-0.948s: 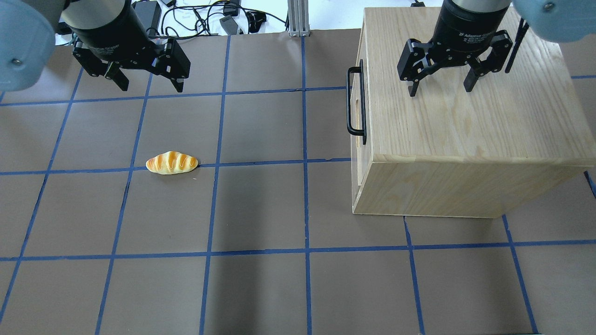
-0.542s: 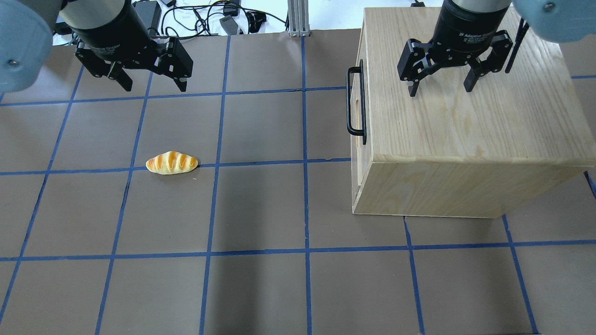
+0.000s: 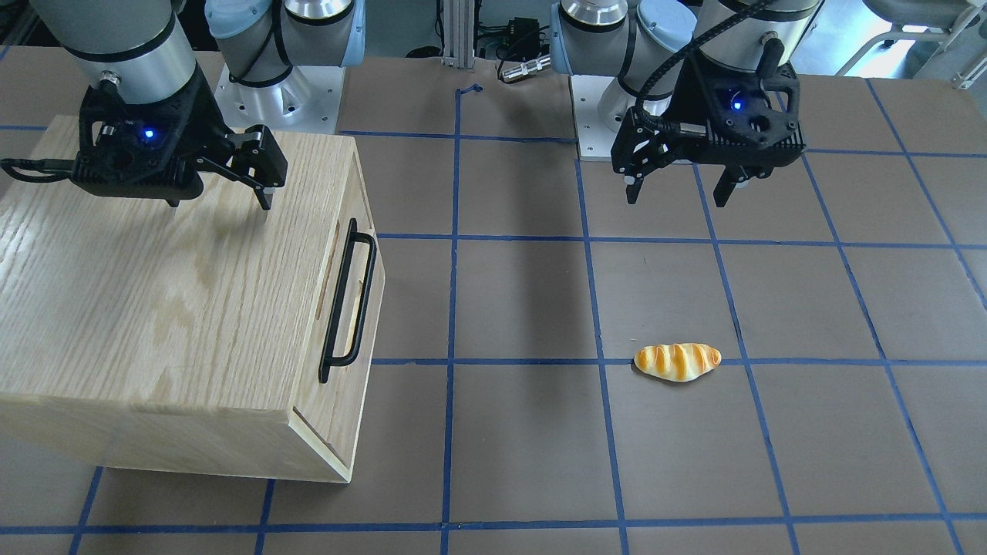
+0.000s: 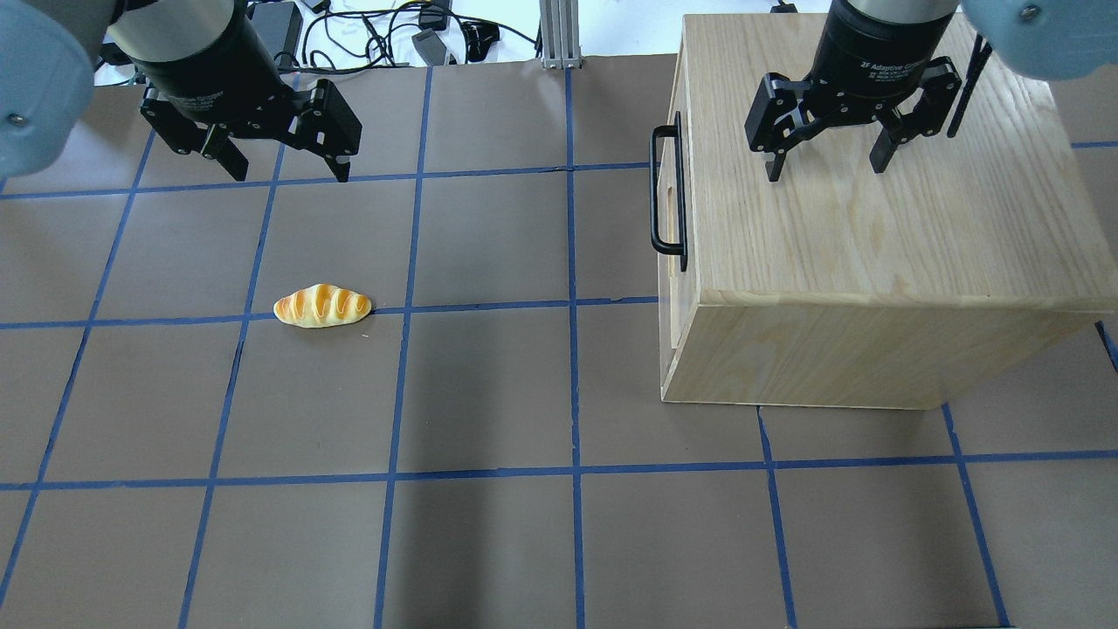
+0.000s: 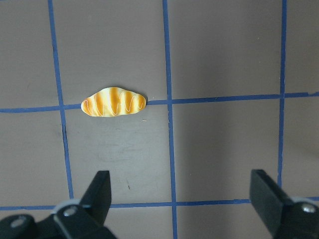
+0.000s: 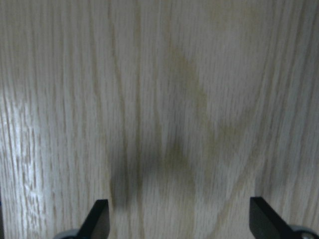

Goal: Open upper drawer

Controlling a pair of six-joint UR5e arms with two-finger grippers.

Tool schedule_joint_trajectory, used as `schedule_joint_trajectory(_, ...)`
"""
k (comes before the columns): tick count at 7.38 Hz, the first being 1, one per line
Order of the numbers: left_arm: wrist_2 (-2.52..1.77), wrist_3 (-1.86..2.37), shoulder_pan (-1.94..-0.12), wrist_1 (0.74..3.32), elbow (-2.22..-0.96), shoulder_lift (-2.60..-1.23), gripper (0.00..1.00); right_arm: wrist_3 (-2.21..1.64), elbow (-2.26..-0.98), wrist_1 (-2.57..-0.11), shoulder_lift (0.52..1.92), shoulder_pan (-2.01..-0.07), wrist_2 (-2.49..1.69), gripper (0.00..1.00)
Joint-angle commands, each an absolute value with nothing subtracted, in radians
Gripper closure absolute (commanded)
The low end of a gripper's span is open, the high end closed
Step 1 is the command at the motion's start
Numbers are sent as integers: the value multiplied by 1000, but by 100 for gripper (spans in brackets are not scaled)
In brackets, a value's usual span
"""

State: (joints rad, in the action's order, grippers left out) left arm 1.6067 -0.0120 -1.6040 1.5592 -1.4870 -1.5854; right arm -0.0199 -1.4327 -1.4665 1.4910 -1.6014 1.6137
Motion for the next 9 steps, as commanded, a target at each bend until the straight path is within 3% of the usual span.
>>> schedule_joint_trajectory(1, 1609, -12, -1603, 1565, -1488, -1583, 0, -20, -1433, -1466, 1491, -1601, 1614, 0)
schedule_joint_trajectory(3, 1573, 49, -1605, 1554, -1482, -1623, 1, -18, -1434, -1466, 1491, -1601, 1614, 0)
schedule_joint_trajectory(9, 1284, 367, -1742, 1127, -1471, -1885, 1, -20, -1433, -1466, 1491, -1600, 1614, 0)
